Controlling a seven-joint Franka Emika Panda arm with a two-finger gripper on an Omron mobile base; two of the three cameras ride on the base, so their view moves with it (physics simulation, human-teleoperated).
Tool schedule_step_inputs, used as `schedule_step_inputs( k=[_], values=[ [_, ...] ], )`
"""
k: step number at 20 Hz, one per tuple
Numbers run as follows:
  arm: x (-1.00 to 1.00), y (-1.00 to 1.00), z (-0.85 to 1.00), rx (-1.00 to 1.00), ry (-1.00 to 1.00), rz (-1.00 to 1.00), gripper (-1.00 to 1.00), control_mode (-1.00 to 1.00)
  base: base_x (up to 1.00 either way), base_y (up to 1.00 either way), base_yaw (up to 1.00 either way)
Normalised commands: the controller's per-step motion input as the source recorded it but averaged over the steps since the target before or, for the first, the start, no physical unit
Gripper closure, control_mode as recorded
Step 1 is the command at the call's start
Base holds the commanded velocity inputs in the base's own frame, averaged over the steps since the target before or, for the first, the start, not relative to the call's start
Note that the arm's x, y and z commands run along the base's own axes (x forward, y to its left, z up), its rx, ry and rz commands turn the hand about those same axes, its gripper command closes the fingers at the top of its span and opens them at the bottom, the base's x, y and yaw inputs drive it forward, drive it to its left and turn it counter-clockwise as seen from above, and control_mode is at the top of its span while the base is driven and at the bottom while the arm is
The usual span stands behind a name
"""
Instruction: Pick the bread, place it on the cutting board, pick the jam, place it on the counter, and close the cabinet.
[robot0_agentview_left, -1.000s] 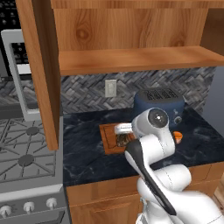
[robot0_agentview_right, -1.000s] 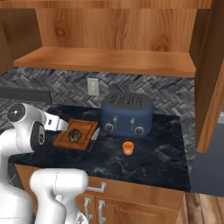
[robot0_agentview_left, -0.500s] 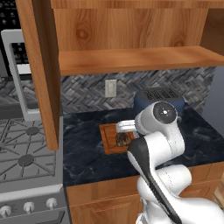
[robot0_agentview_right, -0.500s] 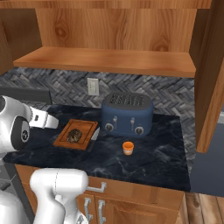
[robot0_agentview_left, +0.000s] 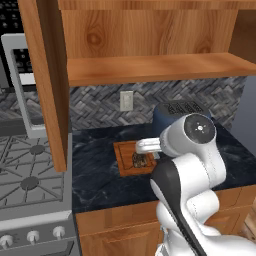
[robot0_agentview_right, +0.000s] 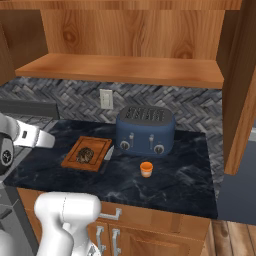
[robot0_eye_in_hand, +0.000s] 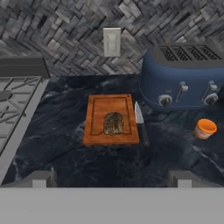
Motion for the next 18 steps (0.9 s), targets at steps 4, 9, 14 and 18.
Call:
schedule_step_inputs(
  k=[4, 9, 14, 18],
  values=[
    [-0.48, 0.00, 0.10, 0.00, -0.08, 0.00, -1.00, -1.00, 0.00, 0.00, 0.00],
    [-0.56, -0.02, 0.08, 0.00, -0.10, 0.00, -1.00, -1.00, 0.00, 0.00, 0.00],
    [-0.57, -0.02, 0.05, 0.00, -0.12, 0.00, -1.00, -1.00, 0.00, 0.00, 0.00],
    [-0.58, -0.03, 0.07, 0.00, -0.15, 0.00, -1.00, -1.00, 0.00, 0.00, 0.00]
  ],
)
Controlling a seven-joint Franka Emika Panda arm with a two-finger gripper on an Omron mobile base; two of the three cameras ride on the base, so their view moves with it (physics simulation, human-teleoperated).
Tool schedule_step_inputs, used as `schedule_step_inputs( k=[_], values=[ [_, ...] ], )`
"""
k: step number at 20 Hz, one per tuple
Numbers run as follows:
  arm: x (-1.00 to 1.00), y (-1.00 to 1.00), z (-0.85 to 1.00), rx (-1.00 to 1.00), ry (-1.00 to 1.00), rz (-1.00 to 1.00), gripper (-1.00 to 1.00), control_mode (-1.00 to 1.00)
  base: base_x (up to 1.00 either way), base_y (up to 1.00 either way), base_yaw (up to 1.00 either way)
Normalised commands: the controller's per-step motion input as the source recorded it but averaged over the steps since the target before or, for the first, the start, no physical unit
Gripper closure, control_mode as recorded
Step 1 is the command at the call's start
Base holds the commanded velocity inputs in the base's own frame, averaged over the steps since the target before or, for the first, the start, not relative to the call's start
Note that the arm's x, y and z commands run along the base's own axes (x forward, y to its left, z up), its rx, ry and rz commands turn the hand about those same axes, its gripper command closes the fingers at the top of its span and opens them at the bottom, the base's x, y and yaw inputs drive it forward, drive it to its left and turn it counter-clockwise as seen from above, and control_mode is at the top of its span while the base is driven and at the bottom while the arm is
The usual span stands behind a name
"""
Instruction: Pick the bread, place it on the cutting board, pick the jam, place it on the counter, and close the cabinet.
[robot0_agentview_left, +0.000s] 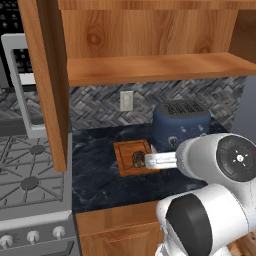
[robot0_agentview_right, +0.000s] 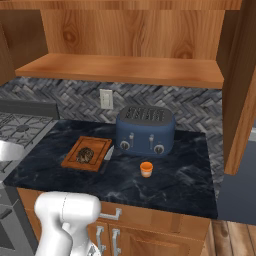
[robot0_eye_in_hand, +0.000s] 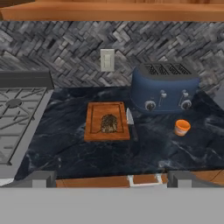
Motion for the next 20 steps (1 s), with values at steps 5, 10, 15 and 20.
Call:
schedule_step_inputs(
  k=[5, 10, 15, 20],
  values=[
    [-0.58, -0.06, 0.06, 0.00, -0.15, 0.00, -1.00, -1.00, 0.00, 0.00, 0.00],
    [-0.56, -0.16, 0.07, 0.00, -0.14, 0.00, -1.00, -1.00, 0.00, 0.00, 0.00],
    [-0.53, -0.11, 0.08, 0.00, -0.13, 0.00, -1.00, -1.00, 0.00, 0.00, 0.00],
    [-0.50, 0.00, 0.05, 0.00, -0.13, 0.00, -1.00, -1.00, 0.00, 0.00, 0.00]
  ],
)
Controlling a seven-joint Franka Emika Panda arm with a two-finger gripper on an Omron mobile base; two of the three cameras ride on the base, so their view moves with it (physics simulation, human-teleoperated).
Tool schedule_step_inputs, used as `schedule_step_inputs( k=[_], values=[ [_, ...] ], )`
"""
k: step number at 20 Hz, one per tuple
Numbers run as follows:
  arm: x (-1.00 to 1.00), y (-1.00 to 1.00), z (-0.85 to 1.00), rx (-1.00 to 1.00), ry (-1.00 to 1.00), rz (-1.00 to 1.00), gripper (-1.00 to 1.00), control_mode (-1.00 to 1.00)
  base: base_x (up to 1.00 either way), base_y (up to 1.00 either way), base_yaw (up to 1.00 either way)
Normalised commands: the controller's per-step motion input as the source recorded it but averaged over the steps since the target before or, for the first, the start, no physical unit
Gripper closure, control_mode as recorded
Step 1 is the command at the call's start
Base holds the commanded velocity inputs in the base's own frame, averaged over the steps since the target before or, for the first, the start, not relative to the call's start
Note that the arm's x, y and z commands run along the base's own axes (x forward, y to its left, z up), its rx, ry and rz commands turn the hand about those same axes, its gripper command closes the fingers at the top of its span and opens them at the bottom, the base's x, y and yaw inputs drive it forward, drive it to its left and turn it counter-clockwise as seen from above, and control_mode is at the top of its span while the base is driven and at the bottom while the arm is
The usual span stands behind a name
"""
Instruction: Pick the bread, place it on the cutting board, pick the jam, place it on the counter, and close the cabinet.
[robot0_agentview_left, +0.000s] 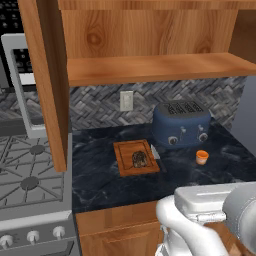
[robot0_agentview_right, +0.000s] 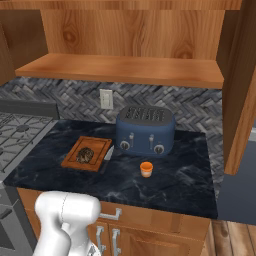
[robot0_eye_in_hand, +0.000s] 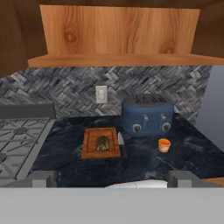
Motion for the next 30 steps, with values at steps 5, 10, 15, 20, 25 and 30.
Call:
schedule_step_inputs(
  k=[5, 10, 15, 20, 25, 30],
  values=[
    [-0.40, 0.00, 0.04, 0.00, -0.13, 0.00, -1.00, -1.00, 0.00, 0.00, 0.00],
    [-0.33, 0.00, 0.08, 0.00, -0.11, 0.00, -1.00, -1.00, 0.00, 0.00, 0.00],
    [-0.24, 0.02, 0.12, 0.00, -0.09, 0.00, -1.00, -1.00, 0.00, 0.00, 0.00],
    [-0.18, 0.12, 0.13, 0.00, -0.09, 0.00, -1.00, -1.00, 0.00, 0.00, 0.00],
    [-0.10, 0.22, 0.11, 0.00, -0.09, 0.00, -1.00, -1.00, 0.00, 0.00, 0.00],
    [-0.03, 0.25, 0.13, 0.00, -0.07, 0.00, -1.00, -1.00, 0.00, 0.00, 0.00]
  ],
)
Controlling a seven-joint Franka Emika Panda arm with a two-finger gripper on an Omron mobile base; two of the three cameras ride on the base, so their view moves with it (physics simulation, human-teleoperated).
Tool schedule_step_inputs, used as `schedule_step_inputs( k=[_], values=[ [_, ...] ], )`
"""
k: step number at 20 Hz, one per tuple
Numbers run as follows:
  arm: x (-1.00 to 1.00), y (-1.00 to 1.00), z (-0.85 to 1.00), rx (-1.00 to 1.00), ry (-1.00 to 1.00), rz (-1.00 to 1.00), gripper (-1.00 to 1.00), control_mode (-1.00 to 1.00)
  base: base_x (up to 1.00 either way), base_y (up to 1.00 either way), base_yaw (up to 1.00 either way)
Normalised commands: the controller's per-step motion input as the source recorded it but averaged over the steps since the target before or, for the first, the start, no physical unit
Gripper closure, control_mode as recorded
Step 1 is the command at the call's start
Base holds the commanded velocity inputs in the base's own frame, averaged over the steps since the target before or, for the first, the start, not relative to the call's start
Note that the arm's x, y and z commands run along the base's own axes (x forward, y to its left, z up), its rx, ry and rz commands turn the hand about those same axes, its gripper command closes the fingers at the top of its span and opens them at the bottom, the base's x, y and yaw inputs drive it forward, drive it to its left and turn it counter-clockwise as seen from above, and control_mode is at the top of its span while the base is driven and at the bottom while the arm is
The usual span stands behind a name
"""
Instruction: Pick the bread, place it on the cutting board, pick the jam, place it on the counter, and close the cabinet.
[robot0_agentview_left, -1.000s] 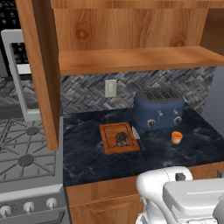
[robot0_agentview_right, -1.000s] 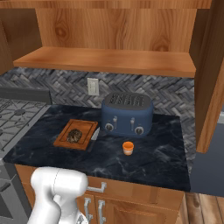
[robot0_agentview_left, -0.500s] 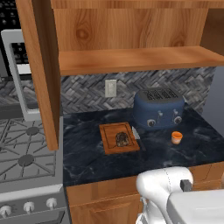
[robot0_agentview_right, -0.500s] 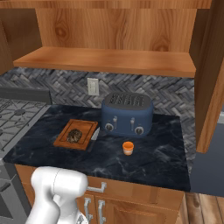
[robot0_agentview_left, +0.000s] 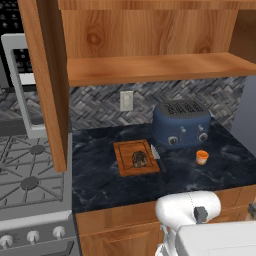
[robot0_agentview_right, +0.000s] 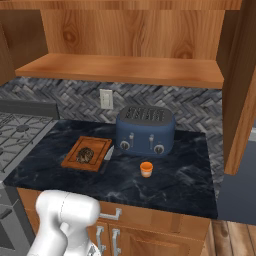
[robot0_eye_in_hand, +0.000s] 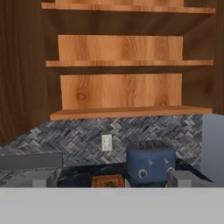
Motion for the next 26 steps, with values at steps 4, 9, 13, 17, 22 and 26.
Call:
schedule_step_inputs(
  k=[4, 9, 13, 17, 22, 26],
  values=[
    [-0.08, 0.18, 0.14, 0.00, -0.08, 0.00, -1.00, -1.00, 0.00, 0.00, 0.00],
    [-0.08, 0.20, 0.11, 0.00, -0.09, 0.00, -1.00, -1.00, 0.00, 0.00, 0.00],
    [-0.05, 0.28, 0.09, 0.00, -0.08, 0.00, -1.00, -1.00, 0.00, 0.00, 0.00],
    [-0.03, 0.28, 0.10, 0.00, -0.08, 0.00, -1.00, -1.00, 0.00, 0.00, 0.00],
    [0.00, 0.29, 0.04, 0.00, -0.07, 0.00, -1.00, -1.00, 0.00, 0.00, 0.00],
    [0.00, 0.27, 0.02, 0.00, -0.05, 0.00, -1.00, -1.00, 0.00, 0.00, 0.00]
  ],
)
